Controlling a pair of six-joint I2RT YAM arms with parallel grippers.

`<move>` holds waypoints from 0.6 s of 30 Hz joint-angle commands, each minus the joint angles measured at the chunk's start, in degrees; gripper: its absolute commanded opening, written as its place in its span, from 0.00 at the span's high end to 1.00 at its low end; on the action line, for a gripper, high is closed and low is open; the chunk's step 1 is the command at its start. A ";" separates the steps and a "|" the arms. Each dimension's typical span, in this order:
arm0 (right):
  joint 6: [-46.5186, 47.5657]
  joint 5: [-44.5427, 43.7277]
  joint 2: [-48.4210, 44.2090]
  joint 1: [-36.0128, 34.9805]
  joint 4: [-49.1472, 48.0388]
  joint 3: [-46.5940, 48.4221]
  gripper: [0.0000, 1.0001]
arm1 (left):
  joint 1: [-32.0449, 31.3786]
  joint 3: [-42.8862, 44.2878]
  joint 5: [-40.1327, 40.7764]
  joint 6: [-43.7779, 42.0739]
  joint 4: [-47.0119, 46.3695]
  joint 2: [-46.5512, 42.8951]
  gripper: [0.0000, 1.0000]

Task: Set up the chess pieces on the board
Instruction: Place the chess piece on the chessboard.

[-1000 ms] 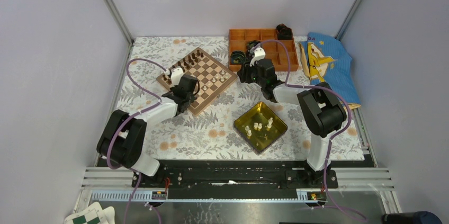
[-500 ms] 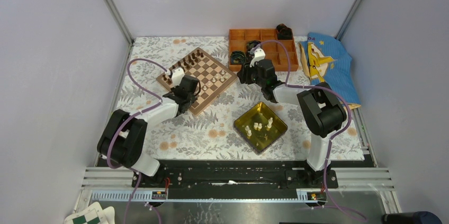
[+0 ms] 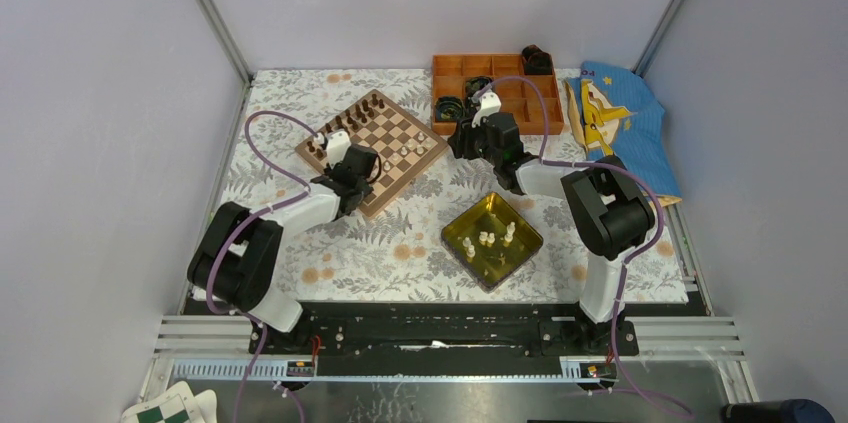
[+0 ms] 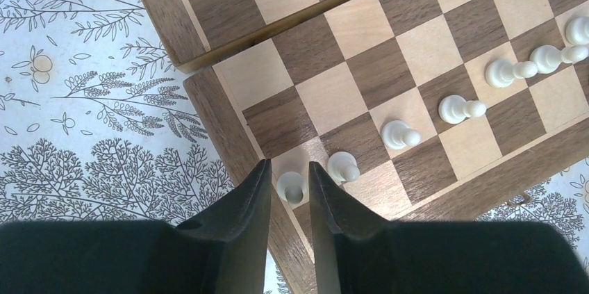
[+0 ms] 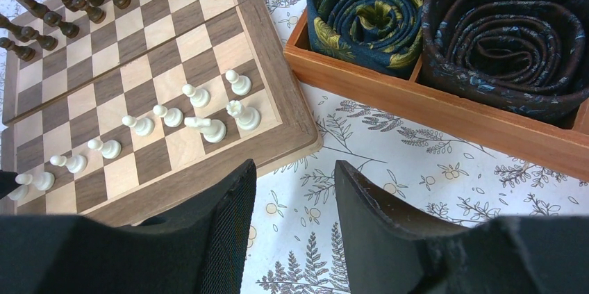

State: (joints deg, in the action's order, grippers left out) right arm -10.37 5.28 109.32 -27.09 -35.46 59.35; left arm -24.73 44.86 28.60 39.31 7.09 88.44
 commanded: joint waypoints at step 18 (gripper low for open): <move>-0.09 0.45 -4.20 0.44 -2.20 0.44 0.47 | -1.28 1.64 2.17 -0.19 1.00 -1.01 0.68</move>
State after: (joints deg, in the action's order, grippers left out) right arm -10.37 5.28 108.38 -27.09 -35.42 59.35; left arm -25.50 45.65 29.39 39.29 7.55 88.42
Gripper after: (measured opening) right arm 0.526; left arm 0.324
